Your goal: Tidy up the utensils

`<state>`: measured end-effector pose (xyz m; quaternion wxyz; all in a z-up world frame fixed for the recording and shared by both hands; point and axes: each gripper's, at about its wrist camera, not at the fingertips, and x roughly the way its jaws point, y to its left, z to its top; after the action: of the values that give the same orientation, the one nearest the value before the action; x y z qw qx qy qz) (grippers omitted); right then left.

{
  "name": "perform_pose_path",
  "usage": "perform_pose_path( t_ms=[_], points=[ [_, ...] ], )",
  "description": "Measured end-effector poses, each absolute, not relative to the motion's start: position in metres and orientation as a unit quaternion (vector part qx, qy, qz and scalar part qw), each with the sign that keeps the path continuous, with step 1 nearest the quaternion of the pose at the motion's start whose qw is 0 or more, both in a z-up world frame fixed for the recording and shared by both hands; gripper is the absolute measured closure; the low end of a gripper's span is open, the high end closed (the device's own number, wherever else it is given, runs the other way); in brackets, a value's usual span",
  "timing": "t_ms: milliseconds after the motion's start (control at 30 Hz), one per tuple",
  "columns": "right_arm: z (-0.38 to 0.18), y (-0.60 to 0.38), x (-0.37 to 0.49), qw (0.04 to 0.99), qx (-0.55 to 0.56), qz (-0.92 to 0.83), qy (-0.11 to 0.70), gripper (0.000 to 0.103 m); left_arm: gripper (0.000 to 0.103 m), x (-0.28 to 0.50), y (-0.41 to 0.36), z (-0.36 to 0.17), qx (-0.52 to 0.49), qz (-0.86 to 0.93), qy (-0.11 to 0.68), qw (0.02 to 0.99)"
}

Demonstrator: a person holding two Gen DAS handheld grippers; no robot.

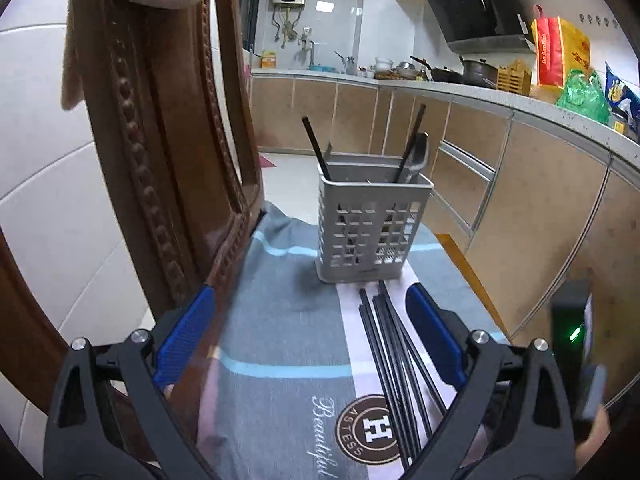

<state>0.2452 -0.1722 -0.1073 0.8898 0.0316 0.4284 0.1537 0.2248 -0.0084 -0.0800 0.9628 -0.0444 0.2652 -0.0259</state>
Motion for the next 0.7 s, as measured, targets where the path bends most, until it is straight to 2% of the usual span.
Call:
perform_pose_path(
  t_ms=[100,633,667,700],
  points=[
    [-0.112,-0.153,0.248,0.885,0.021,0.158,0.437,0.085,0.008,0.224,-0.004,-0.079,-0.062,-0.028,0.269,0.961],
    [-0.131,-0.113,0.251,0.885,-0.089,0.125,0.44,0.087,0.008,0.229,-0.001,-0.08,-0.063,-0.038,0.291,0.954],
    [-0.131,-0.121,0.253,0.884,-0.067,0.123,0.446,0.089,0.008,0.229,-0.001,-0.08,-0.063,-0.038,0.291,0.954],
    [-0.131,-0.128,0.253,0.884,-0.052,0.118,0.449,0.097,0.008,0.229,-0.002,-0.08,-0.061,-0.041,0.292,0.954]
  ],
)
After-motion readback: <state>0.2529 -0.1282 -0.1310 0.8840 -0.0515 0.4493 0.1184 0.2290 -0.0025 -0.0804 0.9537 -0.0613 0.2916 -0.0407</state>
